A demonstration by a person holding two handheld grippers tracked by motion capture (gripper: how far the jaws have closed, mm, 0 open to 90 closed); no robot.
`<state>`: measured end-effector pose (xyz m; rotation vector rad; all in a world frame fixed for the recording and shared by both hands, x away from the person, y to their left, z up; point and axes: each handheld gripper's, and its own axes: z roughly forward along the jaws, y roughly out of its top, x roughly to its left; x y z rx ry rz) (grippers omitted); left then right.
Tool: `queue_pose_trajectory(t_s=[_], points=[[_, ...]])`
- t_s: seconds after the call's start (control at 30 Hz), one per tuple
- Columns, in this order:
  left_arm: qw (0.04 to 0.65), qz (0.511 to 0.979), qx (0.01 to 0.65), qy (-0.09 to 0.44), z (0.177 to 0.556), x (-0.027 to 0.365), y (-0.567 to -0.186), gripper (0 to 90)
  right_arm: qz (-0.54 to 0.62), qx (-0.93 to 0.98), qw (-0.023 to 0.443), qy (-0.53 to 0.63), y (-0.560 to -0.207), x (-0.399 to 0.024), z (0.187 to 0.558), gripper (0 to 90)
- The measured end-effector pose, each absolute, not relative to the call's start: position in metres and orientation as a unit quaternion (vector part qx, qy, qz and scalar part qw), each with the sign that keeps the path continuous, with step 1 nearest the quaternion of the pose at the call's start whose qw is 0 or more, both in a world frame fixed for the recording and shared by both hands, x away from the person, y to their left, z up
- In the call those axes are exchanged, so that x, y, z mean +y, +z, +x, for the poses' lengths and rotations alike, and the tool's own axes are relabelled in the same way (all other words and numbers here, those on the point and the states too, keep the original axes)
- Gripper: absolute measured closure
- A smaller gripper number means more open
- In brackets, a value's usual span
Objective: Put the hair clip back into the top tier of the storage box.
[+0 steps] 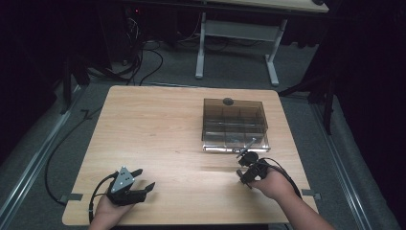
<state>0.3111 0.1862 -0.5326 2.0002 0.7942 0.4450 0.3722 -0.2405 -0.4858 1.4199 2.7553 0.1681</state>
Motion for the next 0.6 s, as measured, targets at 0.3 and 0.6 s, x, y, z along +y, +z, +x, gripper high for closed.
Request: queue_pose_trajectory(t_s=[0.3,0.6], points=[[0.455,0.811,0.321,0.18,0.3112,0.1863,-0.5325,30.7,0.455,0.89,0.017,0.043,-0.4879,-0.2357,0.3822,75.2],[0.454,0.811,0.321,0.18,0.3112,0.1863,-0.5325,30.7,0.452,0.891,0.021,0.035,-0.4874,-0.2313,0.3838,79.7]])
